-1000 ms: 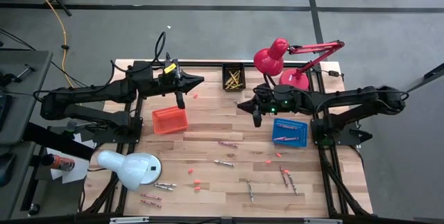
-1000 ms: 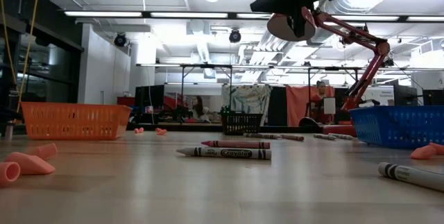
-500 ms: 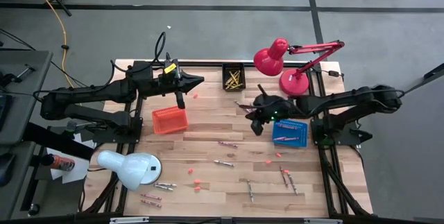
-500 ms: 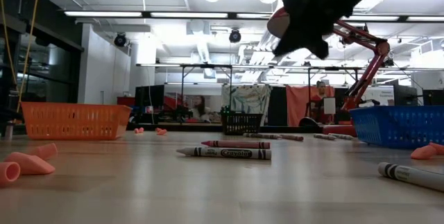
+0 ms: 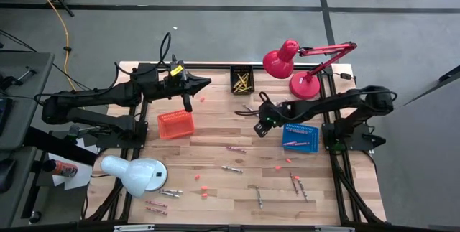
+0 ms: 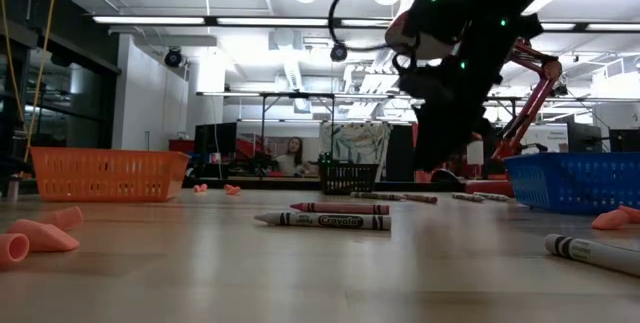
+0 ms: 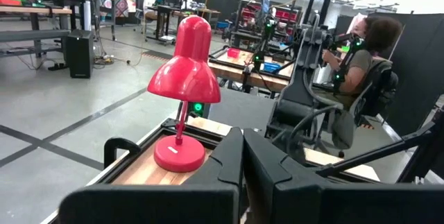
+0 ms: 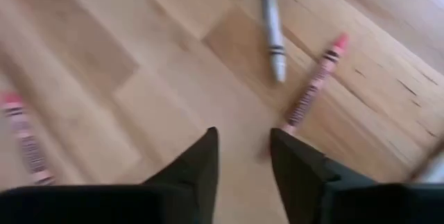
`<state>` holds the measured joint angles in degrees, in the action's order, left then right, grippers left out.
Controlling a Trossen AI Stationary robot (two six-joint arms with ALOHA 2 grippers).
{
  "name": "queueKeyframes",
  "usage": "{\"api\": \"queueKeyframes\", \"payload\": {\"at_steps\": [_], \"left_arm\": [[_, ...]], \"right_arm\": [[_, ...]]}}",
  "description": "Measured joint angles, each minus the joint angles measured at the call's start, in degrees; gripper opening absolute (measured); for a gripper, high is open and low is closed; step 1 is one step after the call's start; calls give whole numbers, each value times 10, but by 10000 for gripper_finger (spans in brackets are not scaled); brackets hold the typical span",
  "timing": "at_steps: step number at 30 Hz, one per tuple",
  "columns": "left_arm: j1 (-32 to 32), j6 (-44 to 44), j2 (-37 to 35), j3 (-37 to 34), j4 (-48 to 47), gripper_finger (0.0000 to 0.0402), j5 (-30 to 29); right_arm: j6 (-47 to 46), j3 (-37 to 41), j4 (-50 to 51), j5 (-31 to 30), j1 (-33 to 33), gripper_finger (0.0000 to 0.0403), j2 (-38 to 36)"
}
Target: Sort crayons
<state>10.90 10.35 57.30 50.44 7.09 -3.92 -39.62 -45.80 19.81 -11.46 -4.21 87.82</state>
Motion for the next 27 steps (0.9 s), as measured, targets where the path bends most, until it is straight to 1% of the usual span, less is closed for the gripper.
{"api": "queueKeyframes", "payload": {"at_steps": [3,6,10,14,16,23,27], "left_arm": [[0,0,0,0,0,0,0],[0,0,0,0,0,0,0],[0,0,0,0,0,0,0],[0,1,0,0,0,0,0],[0,1,0,0,-1,0,0],[0,1,0,0,-4,0,0],[0,1,0,0,-7,0,0]], "right_arm": [[-14,-1,8,-4,-4,162,13],[-25,-23,36,-16,-7,176,30],[-25,-76,90,-47,-7,178,68],[-34,-128,157,-51,-7,178,117],[-47,-144,173,-51,-8,179,139],[-107,-161,183,-25,-18,179,179],[-120,-163,184,-12,-30,173,194]]}}
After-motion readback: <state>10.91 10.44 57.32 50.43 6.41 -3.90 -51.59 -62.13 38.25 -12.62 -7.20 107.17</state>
